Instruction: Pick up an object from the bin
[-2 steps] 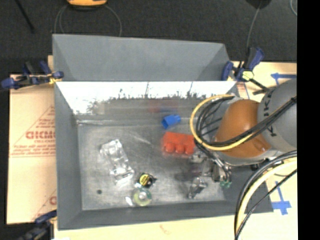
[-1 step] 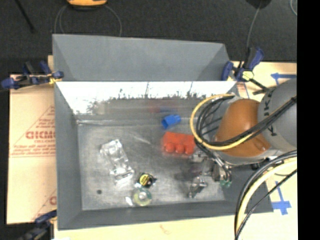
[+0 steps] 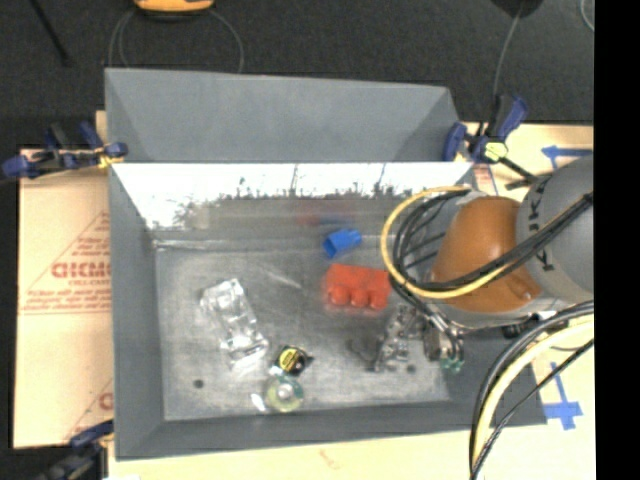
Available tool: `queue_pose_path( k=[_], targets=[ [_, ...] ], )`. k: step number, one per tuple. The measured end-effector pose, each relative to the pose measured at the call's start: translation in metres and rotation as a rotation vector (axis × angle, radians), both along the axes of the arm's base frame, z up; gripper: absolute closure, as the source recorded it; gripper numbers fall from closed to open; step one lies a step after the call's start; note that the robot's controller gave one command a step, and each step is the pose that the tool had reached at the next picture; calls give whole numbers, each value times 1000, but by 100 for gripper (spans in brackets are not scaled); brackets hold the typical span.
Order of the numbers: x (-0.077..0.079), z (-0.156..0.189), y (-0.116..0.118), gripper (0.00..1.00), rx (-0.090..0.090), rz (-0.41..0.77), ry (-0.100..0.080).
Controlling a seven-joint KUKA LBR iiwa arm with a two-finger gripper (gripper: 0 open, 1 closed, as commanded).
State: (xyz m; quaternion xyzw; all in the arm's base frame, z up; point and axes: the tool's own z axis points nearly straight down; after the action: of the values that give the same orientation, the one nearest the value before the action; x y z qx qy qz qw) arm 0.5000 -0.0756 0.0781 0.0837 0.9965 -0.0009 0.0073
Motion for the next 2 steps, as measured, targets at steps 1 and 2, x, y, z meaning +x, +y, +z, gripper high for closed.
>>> queue_pose_path(
  k=[1, 2],
  targets=[
    [2, 55, 0, 100, 2, 2, 5],
    [4, 68, 0, 100, 3, 3, 9]
  ],
)
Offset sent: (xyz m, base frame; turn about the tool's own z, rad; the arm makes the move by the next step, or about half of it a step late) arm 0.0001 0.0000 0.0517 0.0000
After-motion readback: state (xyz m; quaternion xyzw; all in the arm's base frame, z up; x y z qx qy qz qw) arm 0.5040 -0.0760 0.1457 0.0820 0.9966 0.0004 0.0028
